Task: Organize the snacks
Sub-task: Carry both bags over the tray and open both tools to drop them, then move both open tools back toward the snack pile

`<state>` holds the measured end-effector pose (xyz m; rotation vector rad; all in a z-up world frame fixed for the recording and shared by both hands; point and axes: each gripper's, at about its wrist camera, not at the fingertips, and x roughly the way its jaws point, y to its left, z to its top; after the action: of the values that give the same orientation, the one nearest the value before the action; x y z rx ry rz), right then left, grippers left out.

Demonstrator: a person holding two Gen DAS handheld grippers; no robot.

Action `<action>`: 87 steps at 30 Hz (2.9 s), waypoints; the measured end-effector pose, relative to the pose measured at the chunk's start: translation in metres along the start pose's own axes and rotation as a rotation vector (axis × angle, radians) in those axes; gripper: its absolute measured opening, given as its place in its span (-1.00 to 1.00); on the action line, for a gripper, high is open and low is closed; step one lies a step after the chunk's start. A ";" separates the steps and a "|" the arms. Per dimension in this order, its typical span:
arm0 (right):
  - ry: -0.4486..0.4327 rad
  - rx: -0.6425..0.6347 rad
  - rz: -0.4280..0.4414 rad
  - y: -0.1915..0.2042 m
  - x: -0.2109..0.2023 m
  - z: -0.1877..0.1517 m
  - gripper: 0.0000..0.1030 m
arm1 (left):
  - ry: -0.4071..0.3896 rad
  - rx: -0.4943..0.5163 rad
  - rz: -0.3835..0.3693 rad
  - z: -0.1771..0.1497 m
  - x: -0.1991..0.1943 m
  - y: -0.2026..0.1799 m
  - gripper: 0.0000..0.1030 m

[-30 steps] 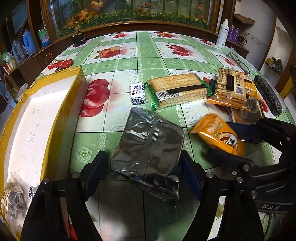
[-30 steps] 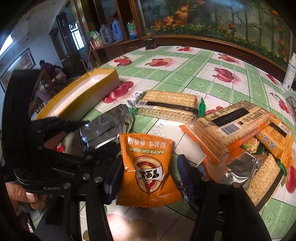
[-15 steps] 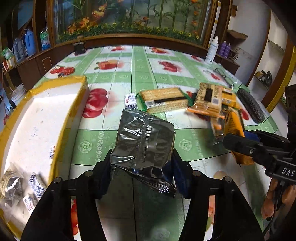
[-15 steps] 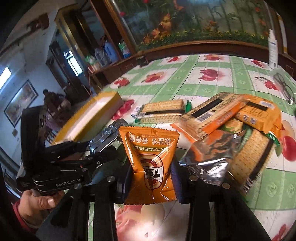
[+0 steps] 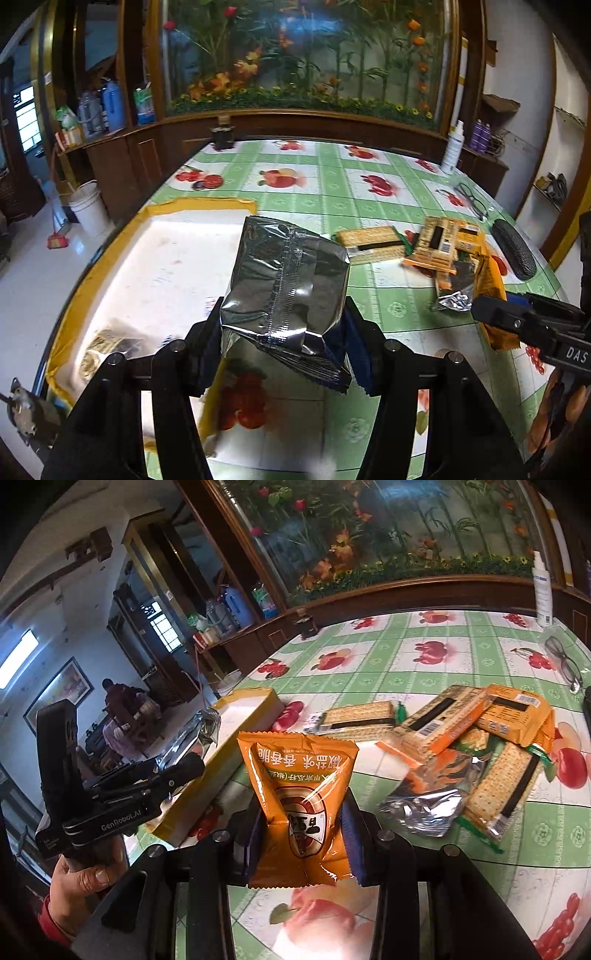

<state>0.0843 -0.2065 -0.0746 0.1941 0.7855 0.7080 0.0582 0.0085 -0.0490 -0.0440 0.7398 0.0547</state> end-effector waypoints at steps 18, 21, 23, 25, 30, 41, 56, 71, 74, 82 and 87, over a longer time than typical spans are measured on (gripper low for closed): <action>0.082 -0.094 0.128 0.071 0.055 0.004 -0.26 | -0.007 -0.112 0.134 -0.013 -0.009 0.075 0.11; 0.094 -0.108 0.145 0.083 0.065 0.006 -0.26 | -0.004 -0.130 0.147 -0.015 -0.008 0.085 0.11; 0.098 -0.120 0.149 0.090 0.071 0.007 -0.26 | -0.004 -0.141 0.153 -0.016 -0.009 0.091 0.11; 0.103 -0.128 0.161 0.098 0.079 0.010 -0.26 | -0.003 -0.147 0.158 -0.017 -0.009 0.095 0.11; 0.114 -0.166 0.179 0.119 0.099 0.020 -0.26 | -0.006 -0.162 0.175 -0.022 -0.015 0.109 0.11; 0.151 -0.236 0.131 0.153 0.167 0.044 -0.24 | 0.014 -0.195 0.199 -0.033 -0.013 0.135 0.11; 0.203 -0.269 0.063 0.159 0.224 0.055 -0.23 | 0.058 -0.189 0.197 -0.027 0.013 0.143 0.11; 0.137 -0.222 0.040 0.141 0.205 0.067 0.26 | 0.054 -0.166 0.233 -0.023 0.009 0.137 0.51; 0.100 -0.203 0.035 0.133 0.185 0.070 0.31 | 0.048 -0.160 0.233 -0.021 0.006 0.133 0.51; 0.041 -0.129 0.003 0.095 0.132 0.064 0.38 | 0.031 -0.121 0.225 -0.014 -0.004 0.112 0.51; 0.018 -0.076 -0.023 0.068 0.102 0.053 0.39 | 0.022 -0.097 0.211 -0.010 -0.008 0.095 0.54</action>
<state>0.1372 -0.0839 -0.0686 0.1103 0.7756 0.7173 0.0394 0.1020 -0.0523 -0.0593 0.7611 0.2922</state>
